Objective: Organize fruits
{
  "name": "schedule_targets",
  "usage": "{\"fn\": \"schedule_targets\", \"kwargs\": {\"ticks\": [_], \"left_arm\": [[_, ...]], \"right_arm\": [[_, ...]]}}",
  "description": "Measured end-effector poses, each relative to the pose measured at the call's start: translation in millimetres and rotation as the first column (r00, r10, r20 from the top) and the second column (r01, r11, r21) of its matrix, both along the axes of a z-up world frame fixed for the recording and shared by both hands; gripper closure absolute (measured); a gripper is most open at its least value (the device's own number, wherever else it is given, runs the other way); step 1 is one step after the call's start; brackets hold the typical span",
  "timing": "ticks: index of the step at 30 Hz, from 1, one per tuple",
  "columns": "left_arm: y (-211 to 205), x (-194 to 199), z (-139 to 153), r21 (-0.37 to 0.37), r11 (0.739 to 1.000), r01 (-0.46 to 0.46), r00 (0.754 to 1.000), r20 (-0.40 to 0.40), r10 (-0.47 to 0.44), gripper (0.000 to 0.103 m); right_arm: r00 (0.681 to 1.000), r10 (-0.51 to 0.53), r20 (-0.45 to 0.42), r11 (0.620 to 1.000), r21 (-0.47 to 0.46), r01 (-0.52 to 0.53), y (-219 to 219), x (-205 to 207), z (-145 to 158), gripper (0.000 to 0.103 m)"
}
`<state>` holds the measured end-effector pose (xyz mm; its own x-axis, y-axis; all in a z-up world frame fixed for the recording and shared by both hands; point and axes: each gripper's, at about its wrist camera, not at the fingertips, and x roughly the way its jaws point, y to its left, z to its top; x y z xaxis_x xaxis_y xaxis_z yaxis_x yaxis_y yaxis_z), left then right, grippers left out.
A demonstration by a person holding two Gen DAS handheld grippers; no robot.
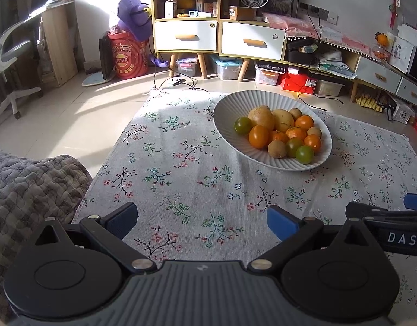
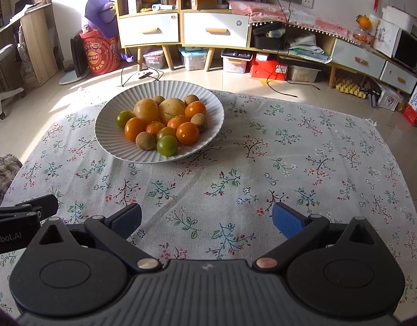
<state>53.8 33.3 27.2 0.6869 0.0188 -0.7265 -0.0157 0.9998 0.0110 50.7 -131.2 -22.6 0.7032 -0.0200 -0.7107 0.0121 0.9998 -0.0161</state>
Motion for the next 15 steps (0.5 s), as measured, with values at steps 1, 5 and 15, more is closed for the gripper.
{"fn": "schedule_targets", "kwargs": {"ticks": [1, 5, 15], "left_arm": [[-0.6, 0.0, 0.0, 0.000, 1.000, 0.001, 1.000, 0.000, -0.001, 0.010], [-2.5, 1.0, -0.4, 0.000, 1.000, 0.007, 1.000, -0.006, -0.007, 0.010], [-4.1, -0.3, 1.2, -0.001, 1.000, 0.017, 1.000, -0.001, -0.017, 0.010]], "right_arm": [[1.000, 0.001, 0.001, 1.000, -0.001, -0.001, 0.0, -0.2, -0.1, 0.000], [1.000, 0.001, -0.001, 1.000, -0.012, -0.001, -0.1, 0.1, -1.3, 0.000], [1.000, 0.014, 0.005, 1.000, -0.013, -0.014, 1.8, -0.5, 0.1, 0.000]]}}
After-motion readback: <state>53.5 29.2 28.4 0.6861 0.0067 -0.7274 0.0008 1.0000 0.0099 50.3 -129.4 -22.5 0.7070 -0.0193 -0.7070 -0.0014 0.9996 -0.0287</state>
